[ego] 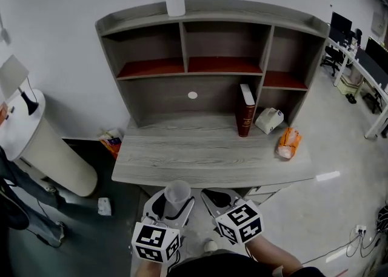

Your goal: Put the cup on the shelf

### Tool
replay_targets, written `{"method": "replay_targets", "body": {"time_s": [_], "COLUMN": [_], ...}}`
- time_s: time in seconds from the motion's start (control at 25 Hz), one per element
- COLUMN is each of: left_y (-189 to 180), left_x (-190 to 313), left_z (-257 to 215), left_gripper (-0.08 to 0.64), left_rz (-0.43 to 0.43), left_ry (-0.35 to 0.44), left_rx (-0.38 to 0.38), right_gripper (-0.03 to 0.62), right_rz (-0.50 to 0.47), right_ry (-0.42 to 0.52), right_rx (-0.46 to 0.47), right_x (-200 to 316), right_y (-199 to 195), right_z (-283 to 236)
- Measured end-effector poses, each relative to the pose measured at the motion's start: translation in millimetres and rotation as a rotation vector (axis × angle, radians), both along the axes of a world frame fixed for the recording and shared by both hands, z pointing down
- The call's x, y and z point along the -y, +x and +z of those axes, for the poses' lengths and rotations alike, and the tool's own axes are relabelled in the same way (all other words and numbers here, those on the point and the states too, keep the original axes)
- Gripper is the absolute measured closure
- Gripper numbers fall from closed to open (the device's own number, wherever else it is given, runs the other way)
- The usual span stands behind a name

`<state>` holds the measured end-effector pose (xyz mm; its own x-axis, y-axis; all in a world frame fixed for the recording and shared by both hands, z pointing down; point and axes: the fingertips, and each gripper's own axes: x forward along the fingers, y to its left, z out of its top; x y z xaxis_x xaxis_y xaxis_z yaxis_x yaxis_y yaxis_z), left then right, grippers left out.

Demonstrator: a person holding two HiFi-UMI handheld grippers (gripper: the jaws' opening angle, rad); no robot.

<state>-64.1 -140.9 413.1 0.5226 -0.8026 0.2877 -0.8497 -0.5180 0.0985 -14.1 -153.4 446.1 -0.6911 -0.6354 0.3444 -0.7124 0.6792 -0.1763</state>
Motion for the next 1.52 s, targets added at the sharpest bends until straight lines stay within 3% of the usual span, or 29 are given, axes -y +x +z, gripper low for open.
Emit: {"method": "replay_targets", "body": {"time_s": [0.48,0.84,1.52], "left_y": [2,9,-44], "left_x": [50,87,233], "left_z": [-17,-29,-71], "left_gripper": [0.275,0.275,0.275], "left_rz": [0.009,0.062,0.098], "left_ry": [0.022,0.03,0.085], "left_rx": [0.04,-0.01,-0.003], "right_gripper": [0.592,0.592,0.592], "right_rz": [0.026,0.056,0.031], "right_ry": [0.037,0.052,0.07], "right_rx": [-0.041,-0.038,-0.029], "right_x": [48,79,211], "right_y": [17,15,-47], "right_z": [-17,-30,-62]}}
